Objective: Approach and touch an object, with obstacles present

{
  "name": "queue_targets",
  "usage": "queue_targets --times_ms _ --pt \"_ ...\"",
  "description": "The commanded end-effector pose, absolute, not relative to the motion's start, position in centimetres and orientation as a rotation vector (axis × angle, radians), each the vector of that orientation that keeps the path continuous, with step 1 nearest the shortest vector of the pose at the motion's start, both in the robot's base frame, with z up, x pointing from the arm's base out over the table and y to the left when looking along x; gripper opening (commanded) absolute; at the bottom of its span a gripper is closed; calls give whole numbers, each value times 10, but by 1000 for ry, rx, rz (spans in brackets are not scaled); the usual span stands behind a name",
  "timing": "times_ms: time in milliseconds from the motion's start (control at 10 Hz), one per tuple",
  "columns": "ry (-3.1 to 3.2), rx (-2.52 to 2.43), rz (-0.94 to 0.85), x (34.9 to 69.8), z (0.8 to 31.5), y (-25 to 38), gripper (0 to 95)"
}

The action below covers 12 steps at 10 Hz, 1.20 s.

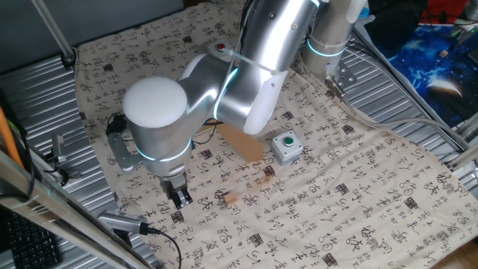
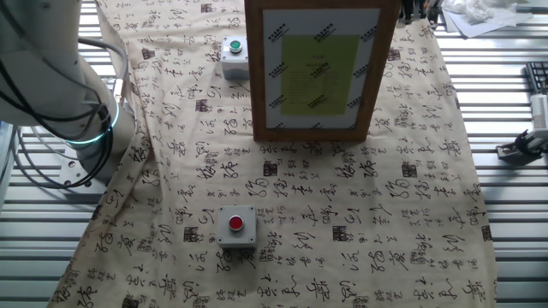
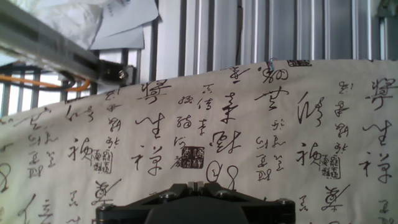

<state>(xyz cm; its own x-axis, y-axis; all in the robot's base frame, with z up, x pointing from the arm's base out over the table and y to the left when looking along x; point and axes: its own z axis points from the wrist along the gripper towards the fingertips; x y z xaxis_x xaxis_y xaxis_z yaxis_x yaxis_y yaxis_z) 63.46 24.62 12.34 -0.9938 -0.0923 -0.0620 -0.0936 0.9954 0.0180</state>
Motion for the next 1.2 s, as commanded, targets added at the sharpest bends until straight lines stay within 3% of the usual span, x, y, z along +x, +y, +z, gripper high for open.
queue_targets --times_ms 100,800,1200 --pt "3082 -181 31 636 123 247 0" --pt "3076 -198 34 635 123 249 0" --pt "3076 -148 30 600 127 266 0"
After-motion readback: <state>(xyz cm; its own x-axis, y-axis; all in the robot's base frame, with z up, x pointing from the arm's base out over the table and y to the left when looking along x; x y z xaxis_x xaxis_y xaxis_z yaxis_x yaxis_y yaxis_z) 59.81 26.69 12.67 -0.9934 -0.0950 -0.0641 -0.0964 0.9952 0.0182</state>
